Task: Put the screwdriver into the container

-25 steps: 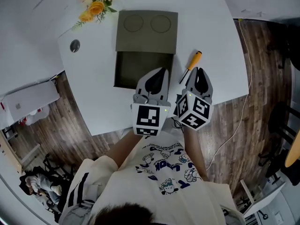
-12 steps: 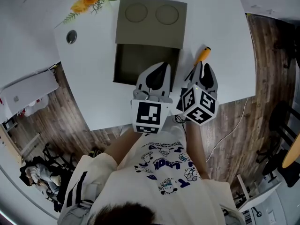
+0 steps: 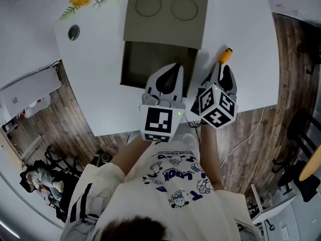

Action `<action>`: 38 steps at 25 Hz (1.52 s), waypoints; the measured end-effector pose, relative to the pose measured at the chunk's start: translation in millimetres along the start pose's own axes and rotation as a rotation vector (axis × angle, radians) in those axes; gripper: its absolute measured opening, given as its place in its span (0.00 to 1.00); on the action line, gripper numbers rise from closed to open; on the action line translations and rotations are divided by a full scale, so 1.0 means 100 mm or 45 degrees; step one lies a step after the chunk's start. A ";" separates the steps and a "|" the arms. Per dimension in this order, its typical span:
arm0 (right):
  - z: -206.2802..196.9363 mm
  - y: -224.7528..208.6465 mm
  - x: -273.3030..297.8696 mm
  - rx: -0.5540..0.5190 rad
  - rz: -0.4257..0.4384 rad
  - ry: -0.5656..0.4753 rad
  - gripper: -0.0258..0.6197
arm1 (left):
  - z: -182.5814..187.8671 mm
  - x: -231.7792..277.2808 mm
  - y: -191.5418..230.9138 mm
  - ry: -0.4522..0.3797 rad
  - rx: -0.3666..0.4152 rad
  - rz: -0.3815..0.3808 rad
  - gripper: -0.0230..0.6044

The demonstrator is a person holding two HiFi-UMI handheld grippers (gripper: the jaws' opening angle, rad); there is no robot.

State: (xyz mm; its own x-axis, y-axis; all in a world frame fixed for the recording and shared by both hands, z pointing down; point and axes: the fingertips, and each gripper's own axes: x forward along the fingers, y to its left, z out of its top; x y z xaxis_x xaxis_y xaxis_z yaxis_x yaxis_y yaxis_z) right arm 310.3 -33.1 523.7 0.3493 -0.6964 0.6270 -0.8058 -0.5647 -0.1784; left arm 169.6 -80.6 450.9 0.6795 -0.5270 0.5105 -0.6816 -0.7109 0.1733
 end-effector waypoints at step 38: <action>-0.01 -0.02 0.12 0.065 -0.057 0.069 0.21 | -0.11 -0.14 0.28 -0.010 -0.068 0.094 0.06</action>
State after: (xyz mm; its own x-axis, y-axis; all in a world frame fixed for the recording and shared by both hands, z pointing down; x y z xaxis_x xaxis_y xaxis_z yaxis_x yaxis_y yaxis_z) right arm 315.4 -40.1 532.7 0.3568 -0.6461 0.6747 -0.7640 -0.6175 -0.1872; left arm 138.2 -88.2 457.6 0.6290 -0.5809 0.5166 -0.7432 -0.6443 0.1805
